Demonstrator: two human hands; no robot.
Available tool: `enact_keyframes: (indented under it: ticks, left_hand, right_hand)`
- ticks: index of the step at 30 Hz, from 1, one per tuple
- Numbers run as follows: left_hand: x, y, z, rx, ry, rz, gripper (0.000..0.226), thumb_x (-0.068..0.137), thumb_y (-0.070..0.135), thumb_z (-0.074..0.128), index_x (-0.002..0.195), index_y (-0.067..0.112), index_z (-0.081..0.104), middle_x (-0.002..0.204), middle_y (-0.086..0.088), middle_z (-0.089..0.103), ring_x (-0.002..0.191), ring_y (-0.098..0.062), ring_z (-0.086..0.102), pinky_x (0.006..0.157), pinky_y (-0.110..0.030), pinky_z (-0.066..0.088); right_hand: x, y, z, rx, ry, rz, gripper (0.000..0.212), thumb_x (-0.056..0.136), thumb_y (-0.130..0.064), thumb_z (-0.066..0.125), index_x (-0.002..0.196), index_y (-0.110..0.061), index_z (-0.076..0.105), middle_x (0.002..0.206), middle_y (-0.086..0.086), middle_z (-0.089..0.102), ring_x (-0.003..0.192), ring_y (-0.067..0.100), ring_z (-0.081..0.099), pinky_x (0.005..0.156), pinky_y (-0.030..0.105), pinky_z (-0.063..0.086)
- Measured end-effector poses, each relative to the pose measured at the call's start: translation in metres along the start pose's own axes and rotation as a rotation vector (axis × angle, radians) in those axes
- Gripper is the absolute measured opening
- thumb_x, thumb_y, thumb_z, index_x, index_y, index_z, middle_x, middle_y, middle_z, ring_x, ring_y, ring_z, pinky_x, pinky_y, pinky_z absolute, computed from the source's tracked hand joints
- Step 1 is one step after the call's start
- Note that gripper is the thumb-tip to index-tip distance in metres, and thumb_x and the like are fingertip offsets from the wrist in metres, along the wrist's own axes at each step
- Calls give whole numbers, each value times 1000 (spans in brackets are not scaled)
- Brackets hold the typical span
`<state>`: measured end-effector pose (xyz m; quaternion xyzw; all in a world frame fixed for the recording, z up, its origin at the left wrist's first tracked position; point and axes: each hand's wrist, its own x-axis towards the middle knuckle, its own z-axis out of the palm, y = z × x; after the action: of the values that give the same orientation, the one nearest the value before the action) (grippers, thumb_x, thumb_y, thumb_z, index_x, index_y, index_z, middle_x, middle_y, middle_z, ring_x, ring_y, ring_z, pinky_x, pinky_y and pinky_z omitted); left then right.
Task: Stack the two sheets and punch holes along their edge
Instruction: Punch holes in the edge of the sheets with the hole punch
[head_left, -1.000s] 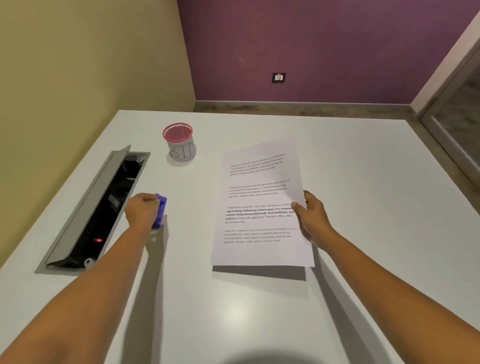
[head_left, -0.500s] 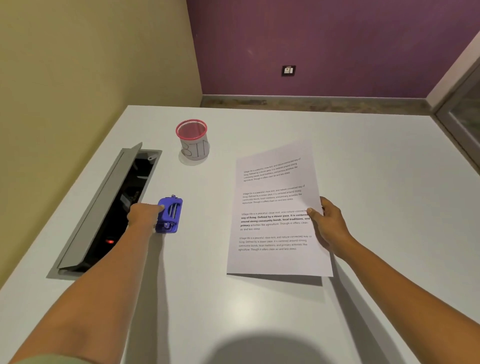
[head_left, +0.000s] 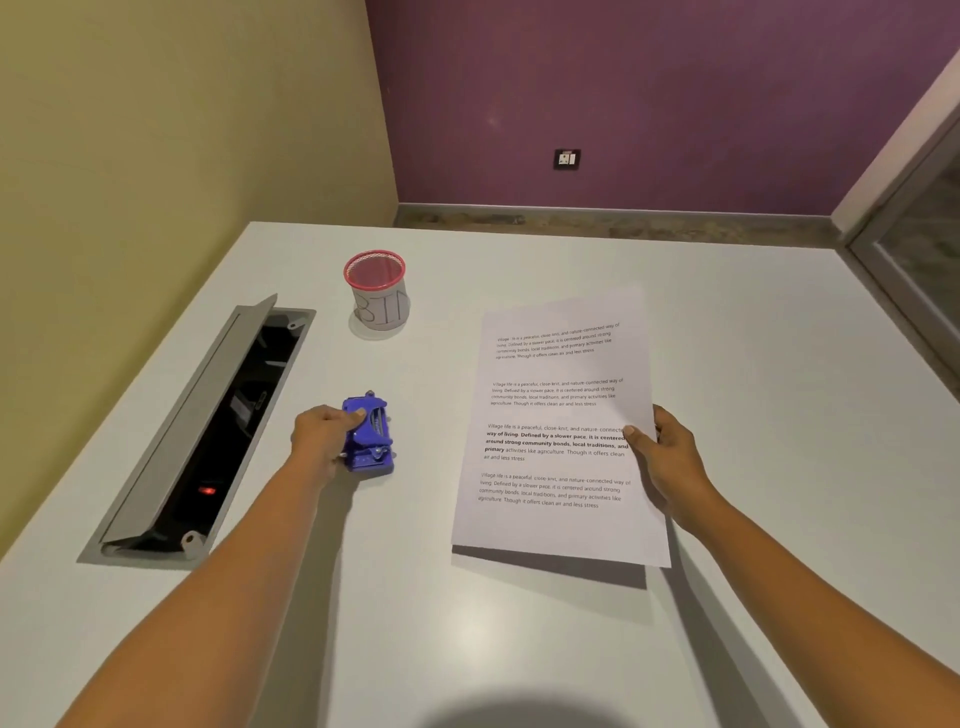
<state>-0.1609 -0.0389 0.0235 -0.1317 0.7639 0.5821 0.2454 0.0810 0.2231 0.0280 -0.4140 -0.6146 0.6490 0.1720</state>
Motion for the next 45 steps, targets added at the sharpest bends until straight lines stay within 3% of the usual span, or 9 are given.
enact_keyframes:
  ticks: [5, 7, 11, 14, 18, 23, 28, 34, 45]
  left_hand:
    - [-39, -3, 35, -175, -156, 29, 17, 88, 7, 57, 75, 12, 48, 76, -12, 57, 58, -25, 58, 39, -24, 51]
    - [-54, -1, 49, -220, -196, 42, 12, 89, 7, 56, 80, 11, 49, 75, -12, 58, 56, -25, 58, 35, -21, 48]
    - [-76, 2, 73, -251, -247, 49, 16, 89, 10, 57, 103, 8, 48, 80, -12, 60, 64, -29, 59, 50, -31, 52]
    - [-86, 2, 84, -262, -258, 49, 19, 89, 10, 57, 105, 8, 48, 83, -14, 60, 66, -29, 59, 59, -35, 50]
    - [-97, 3, 90, -292, -278, 59, 18, 90, 10, 56, 104, 8, 47, 80, -12, 60, 65, -27, 60, 42, -26, 54]
    - [-102, 8, 93, -274, -304, 81, 8, 89, 10, 56, 94, 12, 50, 80, -10, 62, 53, -20, 65, 44, -26, 55]
    - [-103, 12, 94, -221, -324, 111, 10, 89, 11, 57, 85, 17, 50, 80, -10, 63, 60, -22, 64, 53, -30, 55]
    - [-105, 15, 96, -194, -353, 140, 10, 89, 9, 57, 89, 16, 50, 83, -11, 64, 64, -23, 64, 50, -28, 56]
    - [-102, 19, 102, -148, -371, 167, 11, 88, 9, 57, 86, 17, 50, 77, -10, 64, 50, -14, 65, 46, -25, 55]
  right_hand:
    - [-5, -4, -23, 100, 9, -24, 31, 91, 2, 49, 120, -8, 53, 119, 18, 60, 106, 35, 59, 102, 49, 43]
    - [-7, -7, -31, 119, 12, -40, 33, 91, 2, 49, 123, -4, 51, 117, 18, 60, 102, 33, 60, 101, 49, 43]
    - [-11, -10, -46, 123, 19, -64, 35, 91, 0, 50, 126, -5, 50, 123, 19, 59, 108, 36, 59, 101, 49, 43]
    - [-13, -10, -54, 127, 21, -73, 34, 91, -1, 49, 125, -6, 50, 123, 19, 59, 111, 37, 58, 101, 50, 43]
    - [-17, -11, -59, 92, 12, -110, 31, 92, 0, 49, 122, -6, 51, 120, 17, 60, 106, 33, 59, 98, 44, 46]
    - [-20, -15, -61, 43, -12, -181, 28, 92, -3, 49, 118, -13, 53, 109, 6, 63, 92, 17, 63, 73, 14, 55]
    - [-19, -19, -63, -30, -31, -206, 29, 93, -7, 49, 121, -14, 53, 110, 2, 63, 92, 15, 63, 74, 18, 48]
    - [-17, -18, -63, -72, -63, -198, 29, 93, -10, 50, 122, -15, 53, 109, 1, 65, 95, 19, 64, 75, 21, 49]
    - [-15, -15, -62, -59, -105, -183, 24, 93, -9, 50, 113, -21, 55, 97, -12, 66, 80, -4, 66, 60, 7, 51]
